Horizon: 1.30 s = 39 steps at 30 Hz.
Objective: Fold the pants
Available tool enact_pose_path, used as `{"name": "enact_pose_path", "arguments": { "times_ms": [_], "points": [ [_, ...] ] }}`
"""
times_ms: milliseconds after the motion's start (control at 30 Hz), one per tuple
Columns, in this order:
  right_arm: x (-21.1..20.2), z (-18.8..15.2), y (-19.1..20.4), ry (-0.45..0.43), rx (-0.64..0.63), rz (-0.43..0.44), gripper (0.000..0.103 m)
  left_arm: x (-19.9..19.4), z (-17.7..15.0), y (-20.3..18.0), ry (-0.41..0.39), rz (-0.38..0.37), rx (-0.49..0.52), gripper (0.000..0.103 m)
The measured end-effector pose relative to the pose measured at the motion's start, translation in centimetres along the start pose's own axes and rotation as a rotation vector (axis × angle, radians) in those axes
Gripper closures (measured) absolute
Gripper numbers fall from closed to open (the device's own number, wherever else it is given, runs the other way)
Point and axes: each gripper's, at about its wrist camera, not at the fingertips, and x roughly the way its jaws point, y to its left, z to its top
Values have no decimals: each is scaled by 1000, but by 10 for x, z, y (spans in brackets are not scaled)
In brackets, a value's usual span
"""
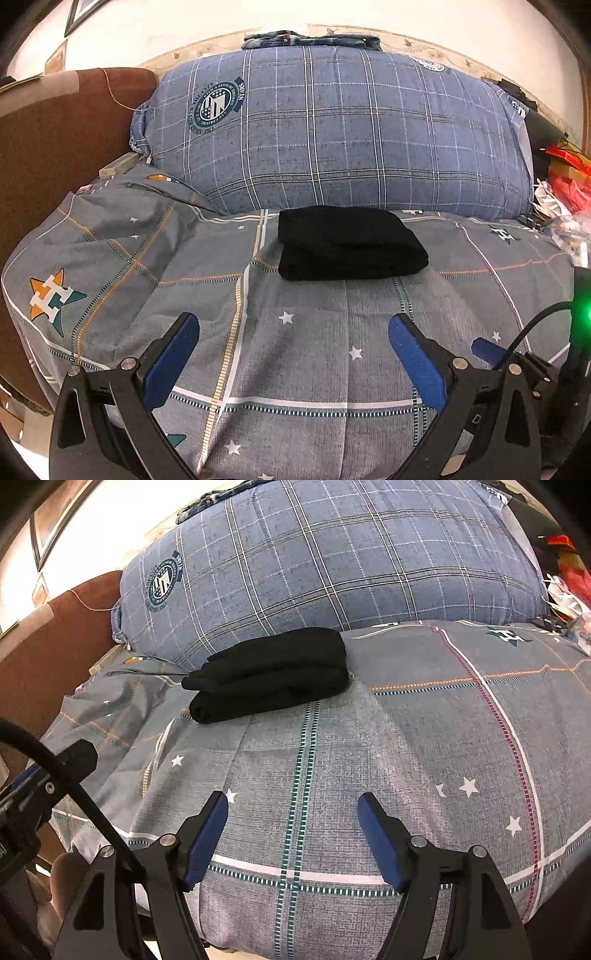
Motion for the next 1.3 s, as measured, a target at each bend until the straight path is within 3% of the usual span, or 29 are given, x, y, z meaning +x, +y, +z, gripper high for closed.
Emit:
{"name": "enact_pose_path", "arguments": {
  "times_ms": [1300],
  "points": [
    [22,-12,-9,63,27,-12,22,38,-20,3,149,-25,-32,1]
  ]
}}
